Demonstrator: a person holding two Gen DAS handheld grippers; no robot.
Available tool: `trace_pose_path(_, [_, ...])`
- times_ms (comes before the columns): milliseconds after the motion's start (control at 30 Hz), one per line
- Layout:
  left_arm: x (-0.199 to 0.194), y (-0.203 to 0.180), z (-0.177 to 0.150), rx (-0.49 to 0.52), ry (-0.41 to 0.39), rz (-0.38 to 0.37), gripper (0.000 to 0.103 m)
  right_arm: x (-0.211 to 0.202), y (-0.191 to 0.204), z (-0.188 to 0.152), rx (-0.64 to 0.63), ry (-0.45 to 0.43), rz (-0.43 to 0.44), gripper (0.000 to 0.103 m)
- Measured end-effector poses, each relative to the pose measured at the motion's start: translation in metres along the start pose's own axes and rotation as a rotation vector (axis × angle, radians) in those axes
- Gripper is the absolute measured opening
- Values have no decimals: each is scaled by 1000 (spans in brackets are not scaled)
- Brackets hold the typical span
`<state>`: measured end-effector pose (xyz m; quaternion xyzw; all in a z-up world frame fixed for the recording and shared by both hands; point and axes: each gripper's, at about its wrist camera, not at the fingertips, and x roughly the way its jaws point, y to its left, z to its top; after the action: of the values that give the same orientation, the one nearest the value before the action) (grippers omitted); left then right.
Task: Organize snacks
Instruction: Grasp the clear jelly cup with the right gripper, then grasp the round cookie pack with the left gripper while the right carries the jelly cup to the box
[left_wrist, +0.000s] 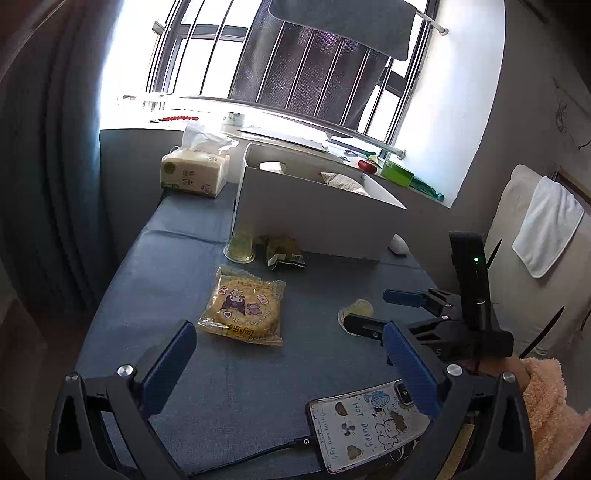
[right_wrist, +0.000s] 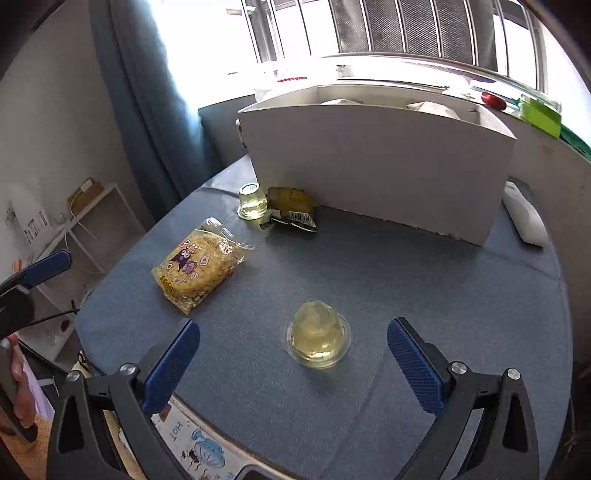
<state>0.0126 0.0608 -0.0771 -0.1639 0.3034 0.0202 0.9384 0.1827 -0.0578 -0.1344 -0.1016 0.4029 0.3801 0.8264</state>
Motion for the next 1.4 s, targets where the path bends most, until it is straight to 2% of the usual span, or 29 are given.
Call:
trace_pose_path(100, [2,6,-3,-14,10,7,103,13,-1,1,-6,41,-7,103])
trace_pose_path(133, [4,8,-4,-20,15,13,103,15,-2,1,-1,42,2,96])
trace_pose_path(167, [5,11,-5,-26,20,18,103,17,-4,-1,0,51,12,85])
trace_pose_path(200, [7,13,-5,-32,25,19,103,20,-5,-2,4,76,-31,38])
trace_pose_path(233, [8,14,-6,-35,28,16,103,20,-6,-3,11,59,-54,36])
trace_pose_path(467, [28,12,-2,10,62,30,103,-3,-8,-12,27,13,-9,35])
trace_pose_path(533, [45,13,3,43,94,46,103,-16,-9,-12,37,-8,-3,35])
trace_pose_path(700, [103,18,16,130,226,143,103,-55,-11,-13,94,-84,27,35])
trace_pose_path(800, [132,22,20,143,288,139,103,-75,-9,-19,114,-129,30,35])
trace_pose_path(933, [155,24,19,159,345,188,100,-94,-11,-28,133,-157,25,35])
trace_pose_path(967, [155,22,18,173,338,193,99,-97,-12,-31,136,-160,26,35])
trace_pose_path(1000, [153,20,17,204,328,199,83,-98,-13,-31,139,-162,26,35])
trace_pose_path(1033, [150,17,17,222,319,195,77,-99,-14,-33,144,-163,25,35])
trace_pose_path(1100, [144,18,19,193,310,152,77,-100,-17,-34,153,-163,24,35])
trace_pose_path(1233, [122,15,29,174,233,86,77,-99,-24,-31,171,-169,29,35])
trace_pose_path(1400, [91,1,72,145,95,-31,77,-97,-32,-13,171,-186,40,35])
